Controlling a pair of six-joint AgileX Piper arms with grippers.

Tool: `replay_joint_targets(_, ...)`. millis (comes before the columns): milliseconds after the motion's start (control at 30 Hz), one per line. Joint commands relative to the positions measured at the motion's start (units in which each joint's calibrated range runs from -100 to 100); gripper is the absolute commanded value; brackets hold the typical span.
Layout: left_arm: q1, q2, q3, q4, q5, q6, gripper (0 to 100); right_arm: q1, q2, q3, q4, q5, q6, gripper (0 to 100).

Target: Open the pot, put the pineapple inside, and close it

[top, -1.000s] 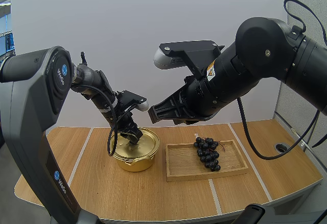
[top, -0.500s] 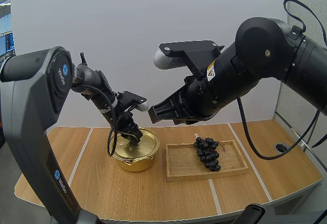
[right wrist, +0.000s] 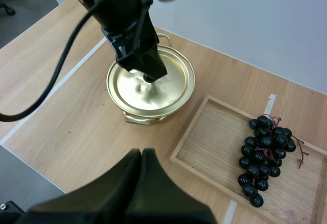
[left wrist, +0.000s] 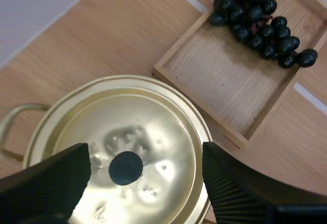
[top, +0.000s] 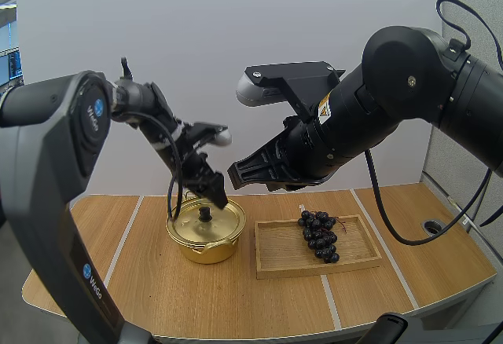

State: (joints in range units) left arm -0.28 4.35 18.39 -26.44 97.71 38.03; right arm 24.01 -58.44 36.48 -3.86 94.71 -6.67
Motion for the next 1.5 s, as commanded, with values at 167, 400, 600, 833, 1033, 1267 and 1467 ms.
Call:
replay_joint_targets(167, -0.21, -22.20, -7.74, -0.31, 2.29, -3.10, 100, 0.10, -0.61, 0.14, 0.40, 0.40, -0.40, 0)
replay_joint_targets(400, -0.21, -37.05, -9.00, -0.31, 2.29, -3.67, 100, 0.10, -0.61, 0.14, 0.61, 0.40, -0.40, 0)
replay_joint_targets(600, -0.21, -48.79, -9.00, -0.31, 2.29, -3.79, 100, 0.10, -0.61, 0.14, 0.59, 0.40, -0.19, 0)
replay_joint_targets(833, -0.21, -60.53, -9.00, 1.26, 2.29, -3.86, 100, -0.95, -1.73, -0.52, 0.33, 0.22, -0.43, 0)
replay_joint_targets(1033, -0.21, -68.52, -9.00, 7.15, 2.29, -9.74, 100, -2.39, -8.07, -2.64, -0.43, -1.04, -0.43, 0)
replay_joint_targets(1267, -0.14, -73.40, -6.86, 13.53, 2.29, -15.66, 48, -5.37, -16.14, -2.64, -4.37, -7.13, -0.09, 0)
replay_joint_targets(1467, -0.14, -78.68, -2.18, 13.08, 2.29, -19.82, 0, -10.43, -19.98, -2.64, -3.68, -10.92, -0.08, 0)
